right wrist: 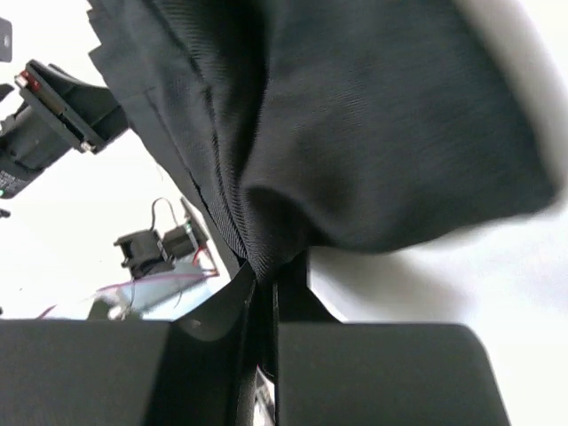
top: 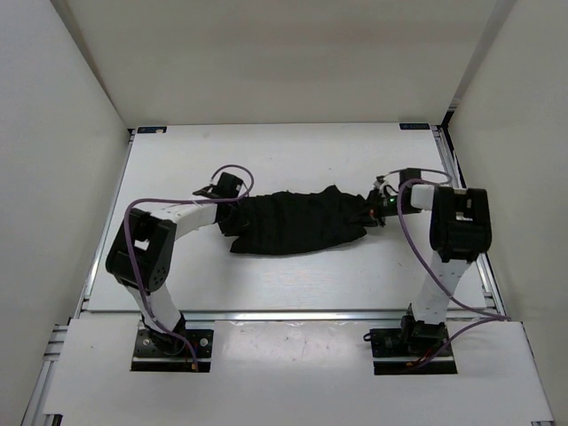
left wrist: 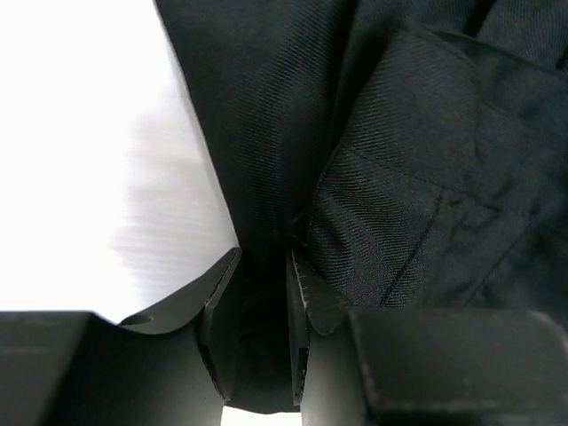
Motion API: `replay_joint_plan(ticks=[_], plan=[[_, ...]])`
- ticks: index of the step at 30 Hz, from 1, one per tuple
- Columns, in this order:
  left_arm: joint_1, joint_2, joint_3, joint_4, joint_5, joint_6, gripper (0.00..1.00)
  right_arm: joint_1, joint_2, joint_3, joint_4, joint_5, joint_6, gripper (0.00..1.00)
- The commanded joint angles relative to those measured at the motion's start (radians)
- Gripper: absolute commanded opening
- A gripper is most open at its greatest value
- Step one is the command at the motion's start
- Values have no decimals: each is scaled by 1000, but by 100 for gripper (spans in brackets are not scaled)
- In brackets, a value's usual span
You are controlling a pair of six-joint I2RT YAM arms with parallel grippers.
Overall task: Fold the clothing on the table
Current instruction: Fold the skirt
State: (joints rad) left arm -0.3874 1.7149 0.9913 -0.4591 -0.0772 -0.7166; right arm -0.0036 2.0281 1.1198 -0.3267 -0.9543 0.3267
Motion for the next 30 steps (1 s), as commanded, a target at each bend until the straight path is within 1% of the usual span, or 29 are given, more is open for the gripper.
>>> replay_joint_plan(ticks=[1, 2, 4, 5, 7, 9, 11, 12, 13, 15, 16, 18, 20, 21, 22, 24, 26, 30], plan=[[-76, 72, 72, 22, 74, 0, 36, -47, -181, -60, -101, 106, -43, 0], [-90, 98, 104, 17, 73, 3, 36, -52, -224, -96, -123, 145, -48, 0], [-93, 132, 148, -6, 73, 5, 35, -50, -284, -165, -107, 178, -40, 0], [-96, 137, 173, -9, 77, 5, 36, -46, -301, -211, -89, 192, -20, 1], [-84, 118, 217, -56, 45, -3, 36, -42, -350, -297, -52, 207, 23, 0], [-48, 71, 272, -75, 31, -18, 37, -41, -368, -334, 0, 200, 52, 0], [-21, -12, 322, -92, 25, -32, 38, -30, -370, -344, 12, 207, 55, 0], [-24, -43, 360, -99, 21, -32, 40, -38, -359, -342, 12, 210, 55, 0], [-24, -52, 377, -128, 8, -41, 39, -38, -355, -338, 11, 218, 55, 0], [-31, -64, 464, -156, 10, -43, 39, -42, -347, -328, 11, 222, 52, 1], [-44, -70, 475, -150, 23, -46, 39, -44, -348, -327, 9, 241, 52, 0], [-57, -84, 452, -104, 117, -75, 37, -52, -358, -318, 0, 273, 52, 0], [-74, -96, 374, 21, 204, -125, 36, -56, -370, -318, -14, 316, 61, 0], [-90, -87, 304, 86, 256, -154, 35, -58, -385, -316, -9, 363, 70, 0], [-96, -71, 284, 114, 278, -174, 34, -61, -387, -318, -6, 382, 78, 0], [-114, -37, 230, 209, 376, -219, 32, -71, -404, -322, 9, 397, 94, 0], [-130, 3, 198, 256, 416, -257, 28, -81, -379, -298, 0, 390, 86, 0], [-146, 95, 199, 341, 448, -306, 23, -78, -329, -255, -9, 380, 86, 0]])
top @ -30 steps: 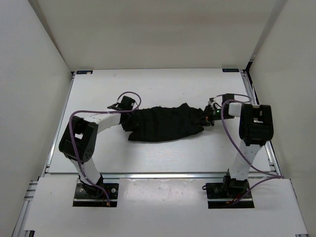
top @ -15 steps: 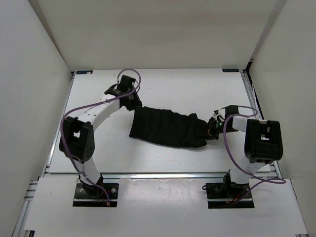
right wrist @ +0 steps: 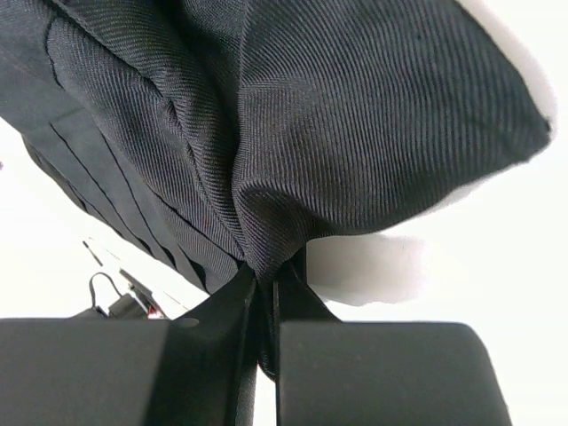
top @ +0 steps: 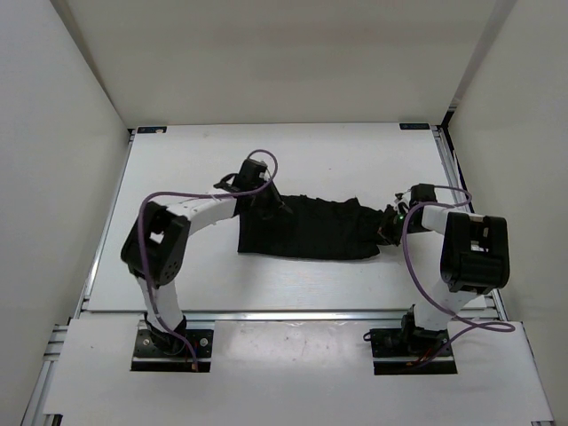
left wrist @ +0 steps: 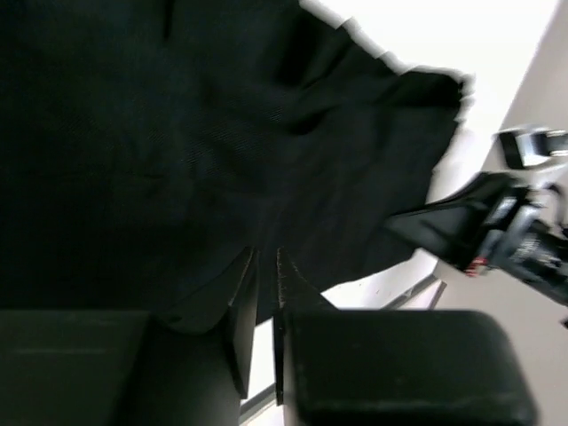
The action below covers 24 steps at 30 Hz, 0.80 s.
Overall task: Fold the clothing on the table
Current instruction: Fold the skirt
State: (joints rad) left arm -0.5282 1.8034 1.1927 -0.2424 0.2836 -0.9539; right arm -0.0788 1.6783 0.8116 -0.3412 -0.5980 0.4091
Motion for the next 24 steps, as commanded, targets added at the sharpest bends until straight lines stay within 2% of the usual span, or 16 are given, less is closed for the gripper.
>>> replay_joint_plan(ticks=[1, 3, 14, 24], plan=[[-3, 28, 4, 158, 94, -81, 21, 4, 27, 58, 5, 26, 4, 0], [-6, 71, 25, 186, 88, -118, 17, 7, 37, 67, -5, 26, 3, 0], [-38, 172, 122, 209, 69, -164, 15, 8, 75, 83, -10, 18, -6, 1], [-75, 289, 251, 12, -133, -29, 9, 2, 52, 113, -28, 17, 2, 0]])
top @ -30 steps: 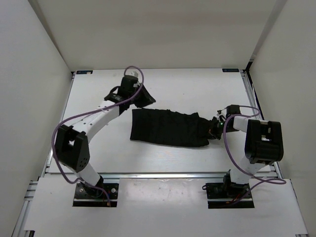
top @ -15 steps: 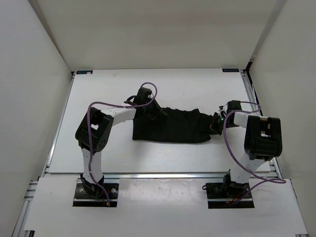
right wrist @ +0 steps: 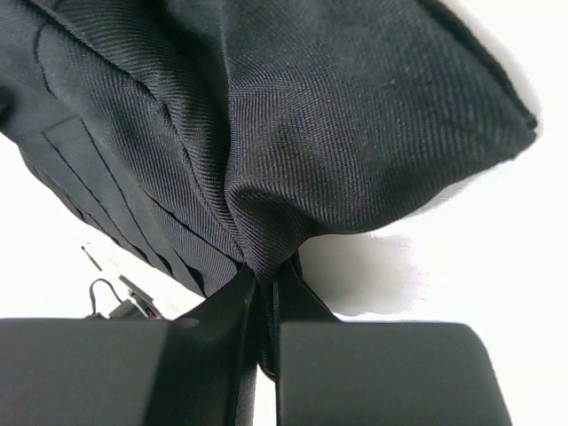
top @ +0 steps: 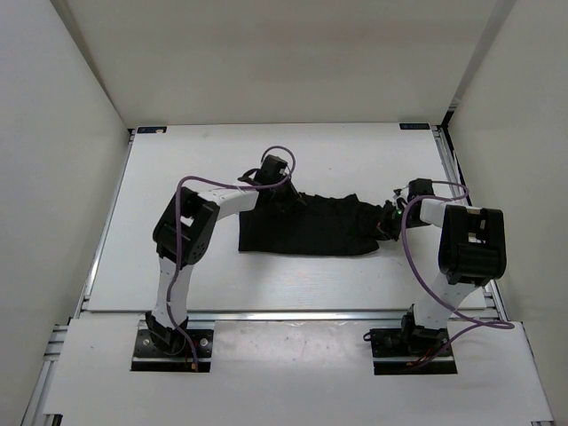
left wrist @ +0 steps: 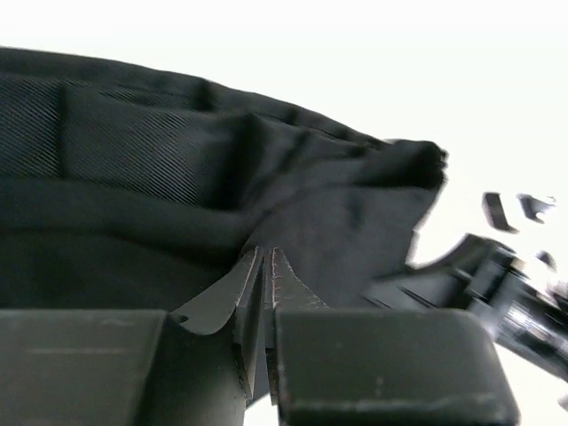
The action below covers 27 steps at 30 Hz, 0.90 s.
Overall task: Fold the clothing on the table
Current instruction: Fold the skirt
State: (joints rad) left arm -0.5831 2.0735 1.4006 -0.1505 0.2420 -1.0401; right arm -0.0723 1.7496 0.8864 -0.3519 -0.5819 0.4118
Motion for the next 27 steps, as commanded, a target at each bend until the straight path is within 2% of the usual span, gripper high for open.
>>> replay_joint_plan(ticks=[1, 8, 13, 17, 23, 27], plan=[[-21, 31, 47, -93, -102, 64, 9, -6, -10, 45, -13, -1, 1, 0], [-38, 82, 72, -138, -164, 91, 7, -14, -25, 65, -25, 31, 8, 0], [-55, 96, 57, -141, -164, 86, 7, -27, -77, 92, 5, -55, 21, 0], [-37, 96, 38, -135, -153, 77, 7, 40, -116, 190, -36, -81, -1, 0], [-27, 85, 41, -129, -130, 74, 7, 244, -56, 350, -56, -182, 18, 0], [-12, 82, 35, -120, -116, 69, 7, 324, -32, 402, -58, -243, 35, 0]])
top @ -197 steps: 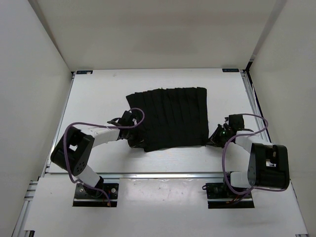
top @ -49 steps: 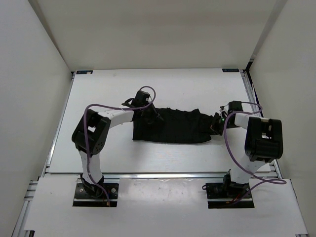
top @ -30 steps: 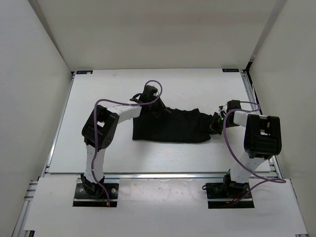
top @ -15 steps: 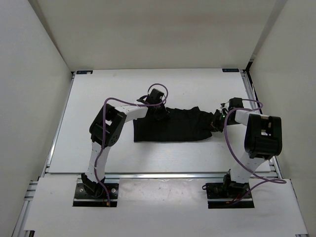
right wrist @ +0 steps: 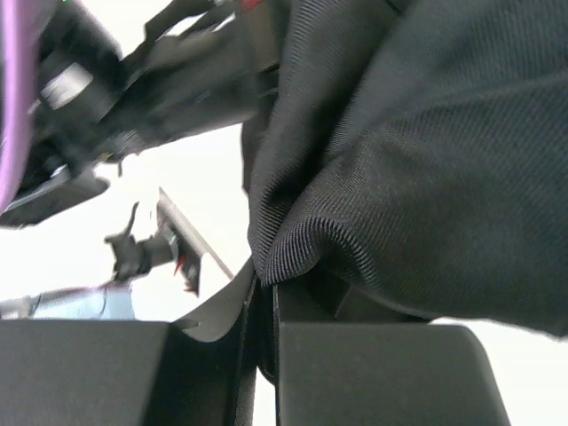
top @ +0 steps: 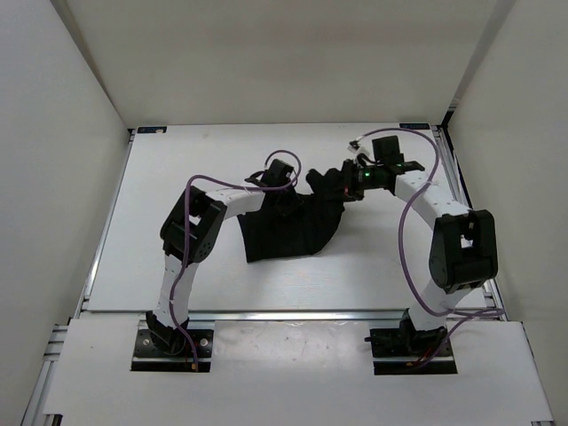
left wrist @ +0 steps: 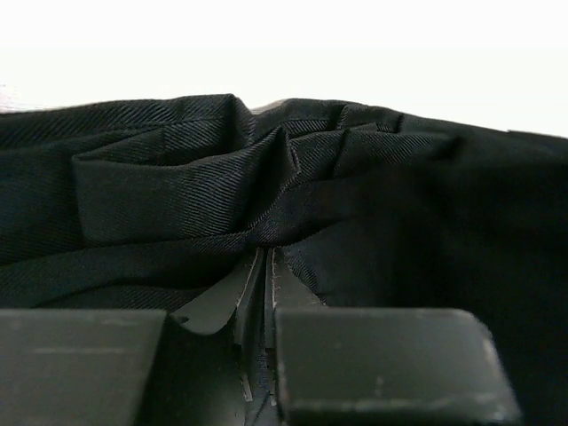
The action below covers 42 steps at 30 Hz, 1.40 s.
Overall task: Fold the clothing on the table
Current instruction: Fold the skirt
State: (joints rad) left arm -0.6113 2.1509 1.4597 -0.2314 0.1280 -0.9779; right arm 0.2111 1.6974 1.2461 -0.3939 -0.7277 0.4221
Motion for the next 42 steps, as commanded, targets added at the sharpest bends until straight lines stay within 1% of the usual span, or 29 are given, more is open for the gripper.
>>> replay_joint_plan(ticks=[1, 5, 9, 11, 14, 15, 16, 18, 20, 21, 25, 27, 29, 30, 31, 33, 36, 38, 40, 42], plan=[[15, 1, -22, -37, -2, 16, 7, 50, 16, 49, -19, -113, 27, 0], [22, 0, -22, -49, -4, 16, 7, 86, -1, 67, -34, -174, 20, 0], [22, -3, -25, -40, 4, 13, 7, 90, 1, 81, -19, -229, 24, 0], [19, -5, -33, -40, 18, 5, 7, 85, 5, 79, -5, -216, 35, 0], [28, -25, 11, -57, 32, 7, 8, 59, 4, 47, -3, -200, 35, 0], [38, -28, 20, -66, 36, 10, 10, 47, -17, 24, 3, -202, 37, 0], [57, -42, 48, -71, 48, 16, 18, 28, -33, 12, 3, -202, 40, 0], [64, -65, 106, -91, 62, 18, 33, 7, -54, -25, 1, -194, 35, 0], [79, -94, 148, -118, 64, 42, 39, -7, -80, -48, -10, -184, 29, 0], [93, -106, 163, -134, 68, 41, 41, -16, -87, -57, -16, -184, 23, 0], [151, -181, 157, -155, 73, 63, 42, -58, -116, -88, -26, -173, 15, 0], [186, -239, 130, -186, 36, 94, 42, -65, -122, -91, -16, -165, 17, 0], [229, -290, 93, -247, -61, 145, 42, -81, -120, -94, -20, -170, 17, 0], [255, -327, 50, -261, -121, 166, 42, -81, -122, -96, -11, -170, 14, 0], [269, -342, 18, -294, -146, 192, 42, -79, -125, -94, -13, -162, 14, 0], [307, -405, -51, -330, -287, 223, 42, -81, -119, -83, -20, -164, 12, 0], [326, -459, -169, -362, -390, 258, 41, -70, -107, -68, -23, -161, 7, 0], [303, -464, -241, -364, -413, 272, 42, -72, -101, -56, -36, -156, 7, 0], [274, -451, -277, -368, -435, 271, 41, -72, -94, -50, -48, -151, 0, 1], [217, -430, -305, -367, -462, 269, 41, -75, -96, -27, -56, -144, 1, 0]])
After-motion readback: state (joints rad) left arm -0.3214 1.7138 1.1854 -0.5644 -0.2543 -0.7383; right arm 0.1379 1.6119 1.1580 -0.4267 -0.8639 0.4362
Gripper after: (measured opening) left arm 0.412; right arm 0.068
